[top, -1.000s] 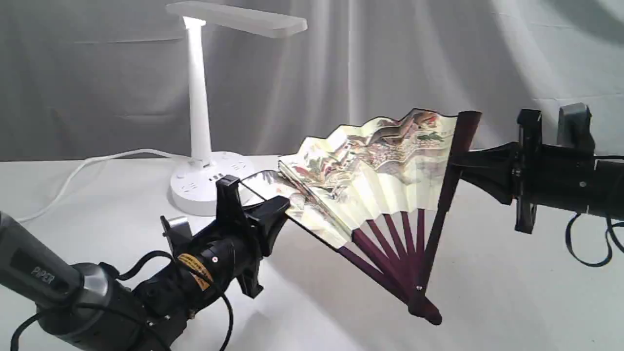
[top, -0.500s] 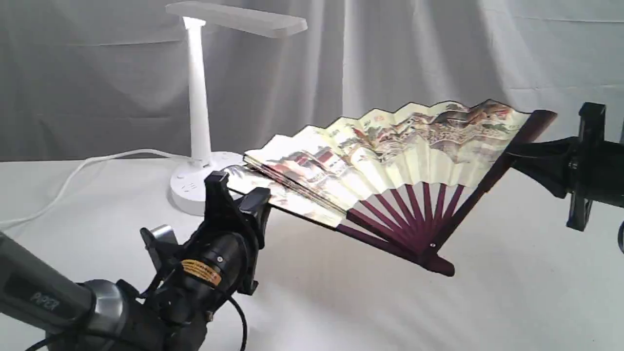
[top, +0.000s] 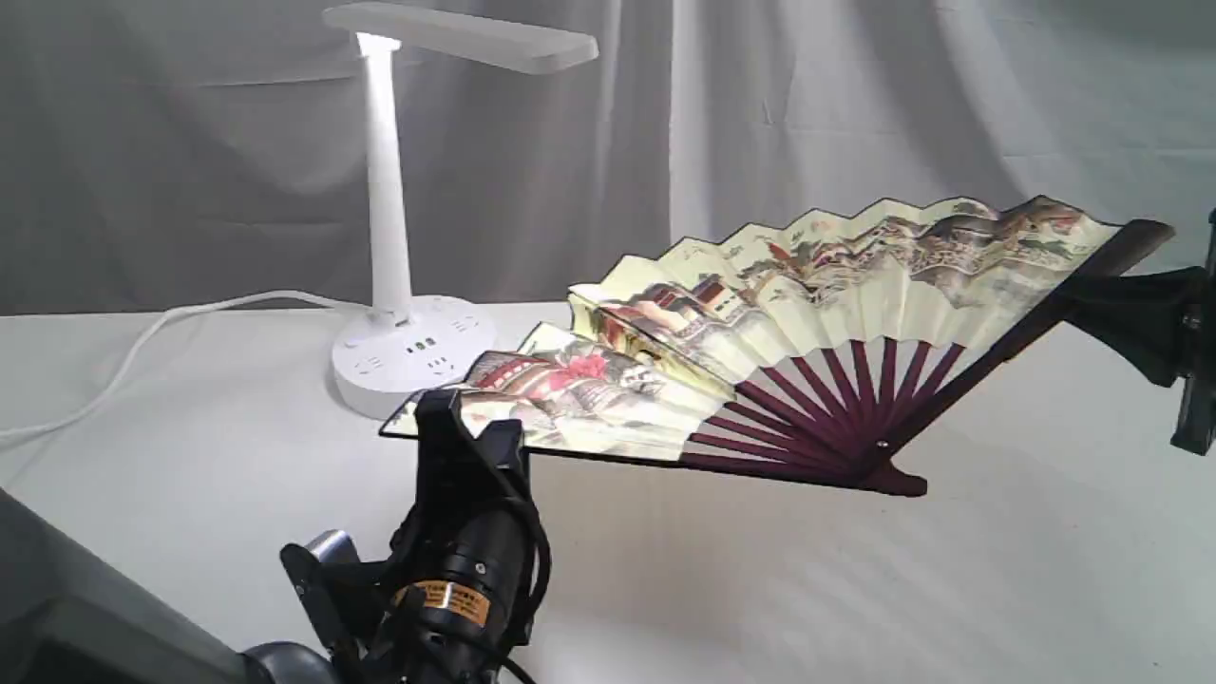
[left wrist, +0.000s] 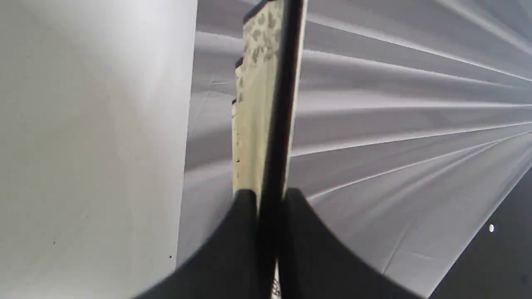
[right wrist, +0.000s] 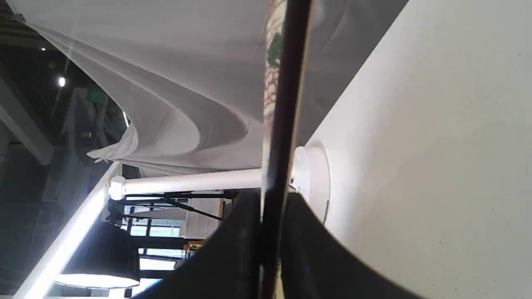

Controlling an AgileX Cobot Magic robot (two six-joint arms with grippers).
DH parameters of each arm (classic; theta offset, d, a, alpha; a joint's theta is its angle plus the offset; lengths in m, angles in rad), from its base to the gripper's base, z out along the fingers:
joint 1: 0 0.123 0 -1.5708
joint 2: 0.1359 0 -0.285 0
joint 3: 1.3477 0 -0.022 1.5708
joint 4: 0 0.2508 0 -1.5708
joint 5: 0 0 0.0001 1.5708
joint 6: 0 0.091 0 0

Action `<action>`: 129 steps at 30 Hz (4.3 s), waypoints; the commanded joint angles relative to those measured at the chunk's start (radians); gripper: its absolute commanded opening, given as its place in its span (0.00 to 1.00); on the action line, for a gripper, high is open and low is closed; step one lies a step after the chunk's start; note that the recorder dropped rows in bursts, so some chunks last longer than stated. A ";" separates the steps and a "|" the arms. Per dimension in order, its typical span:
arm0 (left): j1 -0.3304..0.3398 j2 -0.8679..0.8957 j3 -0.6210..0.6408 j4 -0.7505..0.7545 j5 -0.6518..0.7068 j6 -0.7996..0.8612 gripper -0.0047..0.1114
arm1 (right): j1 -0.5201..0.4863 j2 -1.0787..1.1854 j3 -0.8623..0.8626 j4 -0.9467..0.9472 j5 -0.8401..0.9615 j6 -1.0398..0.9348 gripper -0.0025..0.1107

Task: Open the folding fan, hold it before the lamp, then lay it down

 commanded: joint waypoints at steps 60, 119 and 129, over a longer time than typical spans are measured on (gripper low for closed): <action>0.000 -0.021 0.004 -0.211 -0.032 -0.101 0.04 | -0.104 -0.002 -0.005 -0.007 -0.013 -0.006 0.02; -0.035 -0.722 0.402 -0.308 -0.032 0.246 0.04 | 0.098 -0.254 -0.003 -0.007 -0.013 0.115 0.02; -0.035 -0.837 0.402 -0.353 -0.032 0.387 0.04 | 0.099 -0.306 -0.003 -0.007 -0.013 0.125 0.02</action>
